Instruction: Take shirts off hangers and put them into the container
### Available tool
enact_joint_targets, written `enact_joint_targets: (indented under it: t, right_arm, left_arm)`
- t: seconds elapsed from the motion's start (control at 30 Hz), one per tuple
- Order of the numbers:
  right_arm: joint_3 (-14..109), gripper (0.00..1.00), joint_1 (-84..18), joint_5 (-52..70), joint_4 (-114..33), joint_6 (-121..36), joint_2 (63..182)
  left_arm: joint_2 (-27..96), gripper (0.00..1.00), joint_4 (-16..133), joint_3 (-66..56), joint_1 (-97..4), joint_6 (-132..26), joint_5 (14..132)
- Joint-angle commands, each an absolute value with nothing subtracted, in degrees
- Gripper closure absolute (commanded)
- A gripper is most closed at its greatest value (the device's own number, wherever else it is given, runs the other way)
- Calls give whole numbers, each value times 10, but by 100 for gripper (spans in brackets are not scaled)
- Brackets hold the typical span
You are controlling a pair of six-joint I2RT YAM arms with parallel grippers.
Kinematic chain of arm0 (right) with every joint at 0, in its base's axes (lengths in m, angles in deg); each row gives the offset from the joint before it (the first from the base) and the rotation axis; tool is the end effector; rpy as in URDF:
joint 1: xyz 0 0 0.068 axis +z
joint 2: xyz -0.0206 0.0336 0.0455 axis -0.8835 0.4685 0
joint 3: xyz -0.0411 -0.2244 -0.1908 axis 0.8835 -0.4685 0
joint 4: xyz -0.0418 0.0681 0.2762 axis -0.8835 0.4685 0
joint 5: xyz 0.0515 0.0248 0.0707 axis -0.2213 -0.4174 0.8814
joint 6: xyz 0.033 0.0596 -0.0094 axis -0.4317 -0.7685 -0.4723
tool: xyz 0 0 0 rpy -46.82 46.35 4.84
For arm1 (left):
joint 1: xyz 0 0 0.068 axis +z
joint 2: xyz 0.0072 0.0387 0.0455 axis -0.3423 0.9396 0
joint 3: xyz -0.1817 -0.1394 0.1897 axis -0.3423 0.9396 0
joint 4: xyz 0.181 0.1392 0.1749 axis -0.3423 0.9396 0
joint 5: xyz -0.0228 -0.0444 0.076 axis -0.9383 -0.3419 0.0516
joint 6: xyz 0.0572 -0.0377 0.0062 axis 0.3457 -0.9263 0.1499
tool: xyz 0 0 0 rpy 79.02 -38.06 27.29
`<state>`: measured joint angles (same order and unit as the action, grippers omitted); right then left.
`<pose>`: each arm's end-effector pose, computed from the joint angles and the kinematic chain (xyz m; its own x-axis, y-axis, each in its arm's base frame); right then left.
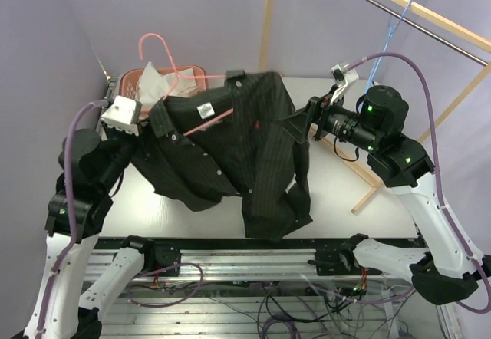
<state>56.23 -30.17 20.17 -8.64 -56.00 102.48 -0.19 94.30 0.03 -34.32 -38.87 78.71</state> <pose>0.1885 0.1386 0.5082 -0.4006 0.1411 -0.9053 -0.6739 0.6240 0.3955 0.1416 -0.0388 0.4620 -0.1059 0.0756 -0.9915 0.2967 0.9541 0.0410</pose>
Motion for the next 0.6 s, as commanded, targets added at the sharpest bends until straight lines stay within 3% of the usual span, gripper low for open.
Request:
enact_joint_targets:
  t: [0.0, 0.17, 0.33, 0.57]
  right_arm:
    - [548, 27, -298, 138, -88, -483, 1012]
    - [512, 29, -276, 145, -139, -447, 1004]
    - [477, 30, -172, 87, -204, -398, 1005]
    - [425, 29, -104, 16, -363, -370, 1075]
  left_arm:
    - [-3, 93, 932, -77, -343, -398, 848]
    - [21, 93, 961, -138, -343, -400, 820]
    - [23, 93, 964, -150, -342, -407, 799]
    - [16, 93, 985, -182, -339, -416, 757]
